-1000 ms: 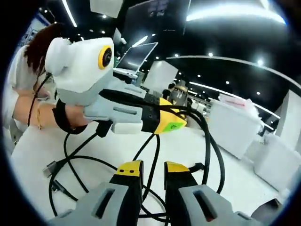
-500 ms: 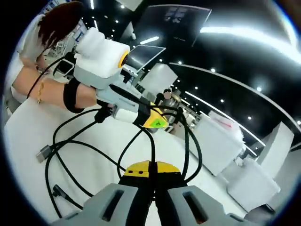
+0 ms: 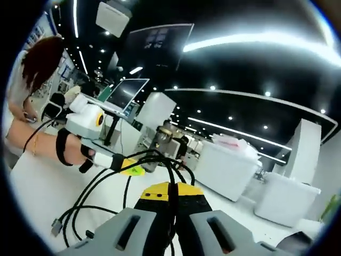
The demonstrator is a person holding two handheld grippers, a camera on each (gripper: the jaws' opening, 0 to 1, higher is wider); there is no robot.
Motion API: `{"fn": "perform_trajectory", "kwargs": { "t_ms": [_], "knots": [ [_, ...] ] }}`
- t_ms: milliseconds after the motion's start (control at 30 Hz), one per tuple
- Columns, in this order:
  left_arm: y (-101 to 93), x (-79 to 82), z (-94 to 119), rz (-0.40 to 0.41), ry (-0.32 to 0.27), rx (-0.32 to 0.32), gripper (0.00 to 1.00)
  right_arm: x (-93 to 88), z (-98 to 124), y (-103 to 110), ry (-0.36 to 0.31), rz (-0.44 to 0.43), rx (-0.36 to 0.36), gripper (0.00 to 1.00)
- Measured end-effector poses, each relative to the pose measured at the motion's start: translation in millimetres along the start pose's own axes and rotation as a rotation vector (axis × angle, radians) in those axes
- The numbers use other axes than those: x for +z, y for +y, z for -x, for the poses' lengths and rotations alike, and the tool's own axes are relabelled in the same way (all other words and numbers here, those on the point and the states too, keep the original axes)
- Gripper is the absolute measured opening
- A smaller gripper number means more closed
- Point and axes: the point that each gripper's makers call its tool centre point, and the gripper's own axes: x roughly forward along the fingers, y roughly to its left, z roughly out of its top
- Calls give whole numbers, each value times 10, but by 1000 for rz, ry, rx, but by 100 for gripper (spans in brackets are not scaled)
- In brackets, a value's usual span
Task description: Coil the Type-C to USB data cable on the desktop and secure it with Velcro straps.
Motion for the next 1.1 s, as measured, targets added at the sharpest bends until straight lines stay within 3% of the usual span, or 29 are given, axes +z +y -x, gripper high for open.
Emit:
{"fn": "perform_trajectory", "kwargs": {
  "t_ms": [200,300,567,900,1100],
  "knots": [
    [-47,-96,-15,99,27,-51,5,-52,41,-322,11,-14,-78,1],
    [-110,-129,-21,203,30,-99,5,-99,51,-399,27,21,-93,1],
    [-206,-101,-6,369,10,-197,5,-262,71,-644,65,60,-122,1],
    [-470,-45,35,534,-13,-396,5,-385,121,-866,51,-64,-101,1],
    [-619,76,109,605,-52,-492,5,-407,156,-987,17,-205,-80,1]
  ]
}}
